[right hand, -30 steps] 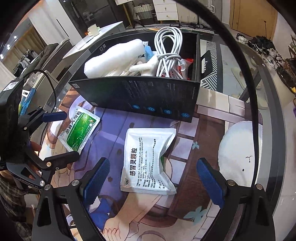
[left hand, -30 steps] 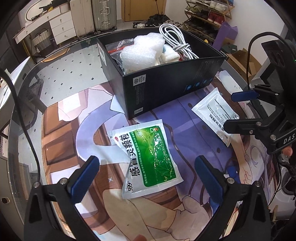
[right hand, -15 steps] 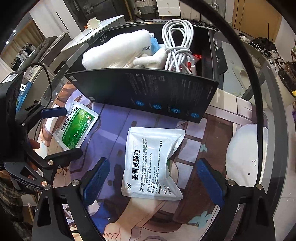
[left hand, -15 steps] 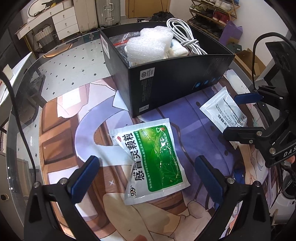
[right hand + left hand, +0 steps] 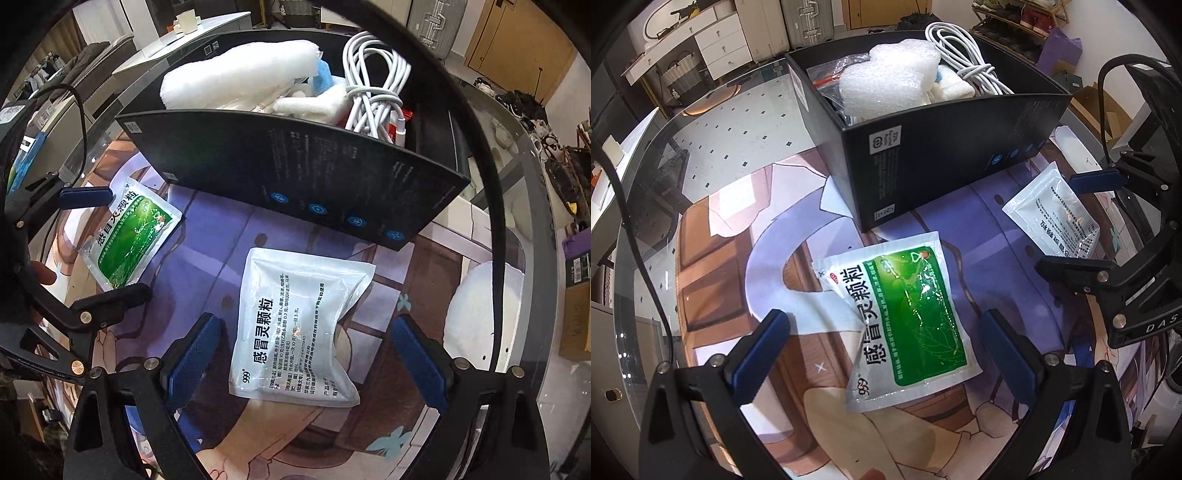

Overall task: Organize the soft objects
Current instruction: 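Grasp the green-printed sachet with the left tool while the right tool grasps the white sachet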

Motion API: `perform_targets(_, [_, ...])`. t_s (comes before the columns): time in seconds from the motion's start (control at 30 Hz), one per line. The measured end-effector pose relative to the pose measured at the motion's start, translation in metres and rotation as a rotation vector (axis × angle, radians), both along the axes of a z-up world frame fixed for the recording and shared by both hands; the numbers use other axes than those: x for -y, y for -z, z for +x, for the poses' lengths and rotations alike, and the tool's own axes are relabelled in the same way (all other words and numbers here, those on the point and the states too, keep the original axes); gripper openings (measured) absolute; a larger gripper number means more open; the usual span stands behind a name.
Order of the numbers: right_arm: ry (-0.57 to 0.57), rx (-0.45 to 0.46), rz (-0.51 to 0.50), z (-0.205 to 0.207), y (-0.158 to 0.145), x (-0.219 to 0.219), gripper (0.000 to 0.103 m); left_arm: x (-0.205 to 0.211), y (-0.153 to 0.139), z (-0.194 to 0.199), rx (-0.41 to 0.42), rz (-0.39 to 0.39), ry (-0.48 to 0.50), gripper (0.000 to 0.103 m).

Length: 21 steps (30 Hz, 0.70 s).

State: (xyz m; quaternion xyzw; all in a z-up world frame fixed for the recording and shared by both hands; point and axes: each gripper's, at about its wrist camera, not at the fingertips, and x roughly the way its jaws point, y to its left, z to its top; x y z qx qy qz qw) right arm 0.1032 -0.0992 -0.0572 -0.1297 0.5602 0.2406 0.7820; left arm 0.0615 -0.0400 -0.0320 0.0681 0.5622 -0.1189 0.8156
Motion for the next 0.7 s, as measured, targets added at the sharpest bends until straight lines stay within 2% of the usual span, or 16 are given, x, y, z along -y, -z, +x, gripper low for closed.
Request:
perform_targets(0.27, [-0.012,-0.011,-0.015,0.0,0.002,-0.005,0.095,0.002,0.0,0.005,-0.026,0.008,0.002,0.103])
perform_targets(0.37, [-0.017,-0.014,-0.019,0.001,0.0,-0.004,0.095,0.001,-0.001,0.003,-0.024,0.008,0.0,0.099])
perform_targets(0.47, [-0.023,-0.018,-0.022,0.003,-0.001,-0.004,0.093,-0.003,-0.004,0.002,-0.023,0.008,-0.005,0.092])
perform_targets(0.53, [-0.029,-0.021,-0.021,0.003,-0.002,-0.003,0.089,-0.004,-0.005,0.0,-0.021,0.008,-0.006,0.083])
perform_targets(0.7, [-0.045,-0.024,-0.024,0.001,-0.008,-0.004,0.068,-0.008,-0.011,-0.002,-0.014,0.005,-0.013,0.061])
